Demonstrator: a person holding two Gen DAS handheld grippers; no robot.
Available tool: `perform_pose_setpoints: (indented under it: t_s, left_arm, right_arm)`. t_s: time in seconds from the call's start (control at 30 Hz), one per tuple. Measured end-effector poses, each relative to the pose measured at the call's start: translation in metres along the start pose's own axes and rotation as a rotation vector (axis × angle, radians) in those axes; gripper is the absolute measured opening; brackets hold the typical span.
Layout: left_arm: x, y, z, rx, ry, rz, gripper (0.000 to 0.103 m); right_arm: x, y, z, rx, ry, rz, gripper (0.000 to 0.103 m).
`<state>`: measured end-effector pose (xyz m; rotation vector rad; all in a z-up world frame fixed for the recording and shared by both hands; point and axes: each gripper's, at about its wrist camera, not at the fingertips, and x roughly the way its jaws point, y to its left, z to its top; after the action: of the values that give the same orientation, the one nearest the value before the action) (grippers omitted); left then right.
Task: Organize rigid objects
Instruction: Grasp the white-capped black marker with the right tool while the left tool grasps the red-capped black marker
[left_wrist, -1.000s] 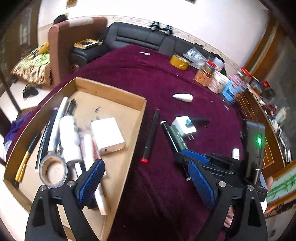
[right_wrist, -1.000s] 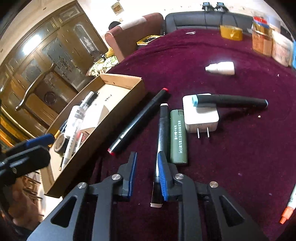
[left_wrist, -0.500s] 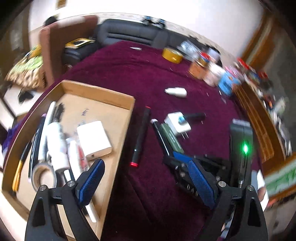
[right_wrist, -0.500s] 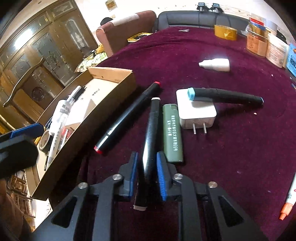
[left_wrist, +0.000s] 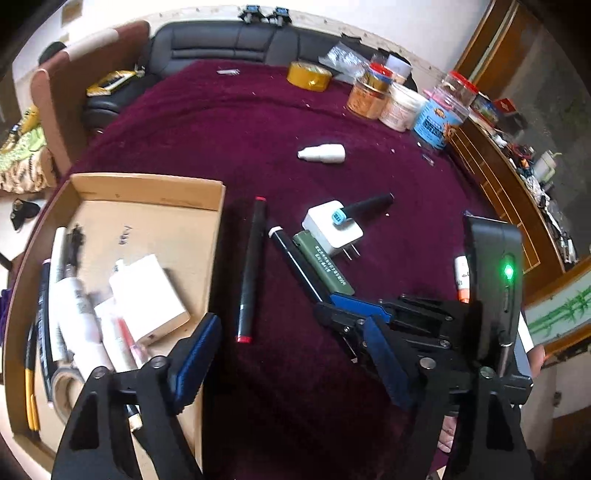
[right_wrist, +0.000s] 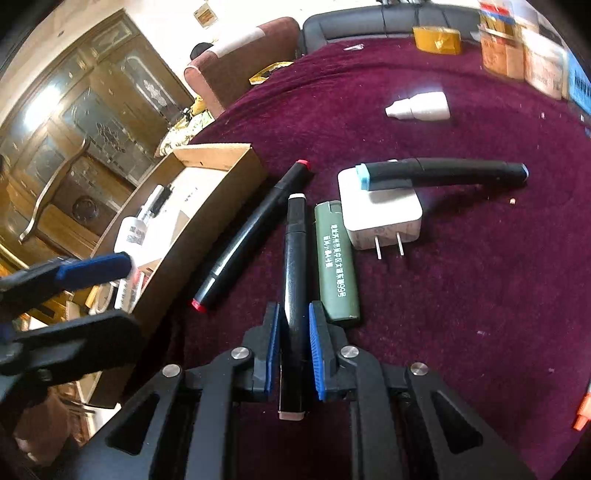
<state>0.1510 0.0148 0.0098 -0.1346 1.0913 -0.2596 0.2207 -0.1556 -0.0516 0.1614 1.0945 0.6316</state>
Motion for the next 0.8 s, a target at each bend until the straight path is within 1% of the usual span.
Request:
perform_pose_setpoints:
  t_s: [0.07,0.1,0.17,0.23,0.33,0.37,0.4,0.47,0.53,0.63,0.7,0.77,0.8]
  left_arm:
    - [0.006,0.002,0.004,-0.001,0.023,0.008,0.077]
    - [0.009,0.002,0.007,0.006,0.038,0.003,0.075]
    - [0.013,0.004,0.01,0.012,0.059,-0.009,0.072]
    - [0.018,0.007,0.015,0.002,0.085,-0.017,0.072]
    - [0.022,0.011,0.022,-0.001,0.097,-0.016,0.071]
    - [0.024,0.011,0.024,0.003,0.1,-0.009,0.069]
    - [0.028,0.011,0.027,0.01,0.112,0.006,0.062]
    - [0.037,0.011,0.031,0.016,0.145,0.026,0.057]
    - [0.045,0.012,0.035,0.02,0.167,0.051,0.057]
    - [0.052,0.009,0.04,0.053,0.174,0.065,0.056]
    - [0.055,0.007,0.044,0.07,0.181,0.089,0.056]
    - [0.06,0.003,0.047,0.103,0.201,0.129,0.056]
    - [0.062,0.0,0.049,0.12,0.212,0.161,0.056]
  right_arm:
    - [0.0,-0.005,0.0,0.032,0.006,0.03,0.015]
    - [-0.001,-0.008,0.0,0.045,0.008,0.041,0.015]
    - [-0.001,-0.009,0.001,0.059,0.01,0.052,0.015]
    - [-0.001,-0.008,0.001,0.058,0.011,0.05,0.015]
    - [-0.001,-0.007,0.001,0.058,0.011,0.049,0.015]
    - [-0.001,-0.006,0.001,0.059,0.011,0.05,0.015]
    - [-0.001,-0.006,0.001,0.062,0.011,0.053,0.015]
    - [-0.001,-0.007,0.001,0.066,0.012,0.056,0.015]
    - [-0.002,-0.009,0.001,0.065,0.012,0.058,0.015]
    - [-0.002,-0.009,0.001,0.068,0.012,0.06,0.015]
    - [-0.002,-0.01,0.002,0.07,0.013,0.062,0.015]
    - [-0.002,-0.01,0.001,0.07,0.013,0.063,0.015]
    - [-0.002,-0.01,0.001,0.07,0.012,0.062,0.015]
